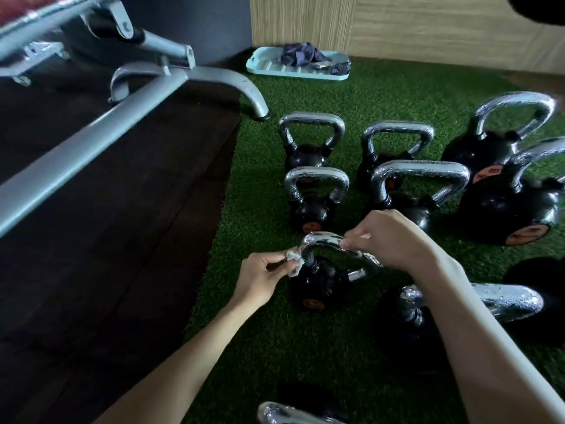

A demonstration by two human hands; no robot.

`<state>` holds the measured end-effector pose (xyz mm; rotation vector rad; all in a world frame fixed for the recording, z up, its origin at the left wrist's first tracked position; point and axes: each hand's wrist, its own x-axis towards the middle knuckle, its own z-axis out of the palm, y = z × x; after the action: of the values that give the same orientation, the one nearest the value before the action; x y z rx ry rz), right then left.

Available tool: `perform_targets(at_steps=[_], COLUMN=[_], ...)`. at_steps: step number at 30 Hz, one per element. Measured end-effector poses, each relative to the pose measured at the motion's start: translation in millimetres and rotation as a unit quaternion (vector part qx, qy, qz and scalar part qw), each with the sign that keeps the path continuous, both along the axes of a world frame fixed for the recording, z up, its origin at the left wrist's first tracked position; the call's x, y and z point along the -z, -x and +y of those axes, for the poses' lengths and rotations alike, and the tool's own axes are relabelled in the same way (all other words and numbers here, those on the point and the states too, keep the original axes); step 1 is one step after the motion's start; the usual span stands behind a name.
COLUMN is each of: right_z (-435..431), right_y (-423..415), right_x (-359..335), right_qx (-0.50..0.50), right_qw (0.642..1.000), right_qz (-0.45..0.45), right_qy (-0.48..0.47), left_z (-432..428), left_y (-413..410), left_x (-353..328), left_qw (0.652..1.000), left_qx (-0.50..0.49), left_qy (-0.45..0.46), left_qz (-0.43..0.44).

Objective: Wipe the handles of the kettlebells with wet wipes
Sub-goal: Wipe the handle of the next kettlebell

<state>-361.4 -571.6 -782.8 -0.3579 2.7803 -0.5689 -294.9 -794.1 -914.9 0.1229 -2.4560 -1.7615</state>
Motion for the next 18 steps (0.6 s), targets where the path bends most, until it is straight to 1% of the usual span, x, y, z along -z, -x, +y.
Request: perform_targets(at_steps=[3,5,6,7,9,11,13,15,18], right_z=[-10,-20,-27,-35,-49,-60,-62,-58,-51], right_y=[4,2,-1,-4,-11,-15,-14,-11,-4], right_x=[-5,-4,-3,-1,4,8,6,4,-4], right_qx=[-0.016,0.002,0.019,0.037,0.068,0.078,0.085,0.103,0.105], right_qw=[1.0,0.999,0.998,0.997,0.996,0.994,0.993,0.992,0.992], right_qz=[-0.01,-0.003,0.001,0.007,0.019,0.033,0.032,0.009,-0.049], right_qy=[-0.025,-0.05,-0.058,-0.06,-0.059,-0.064,-0.078,-0.079,-0.048], left_z=[-1,-2,-3,-4,-5,-2,1,4,10], left_y=[4,9,12,15,21,23,22,19,17], left_x=[3,6,7,6,5,-1,-7,-7,-3], left_qw=[0.999,0.997,0.996,0.994,0.986,0.969,0.954,0.956,0.968], left_qx=[-0.04,-0.071,-0.086,-0.098,-0.128,-0.158,-0.166,-0.156,-0.169], left_qy=[0.005,0.014,0.008,-0.01,-0.073,-0.163,-0.224,-0.225,-0.154], left_qz=[0.007,0.004,-0.013,-0.037,-0.076,-0.094,-0.111,-0.108,-0.103])
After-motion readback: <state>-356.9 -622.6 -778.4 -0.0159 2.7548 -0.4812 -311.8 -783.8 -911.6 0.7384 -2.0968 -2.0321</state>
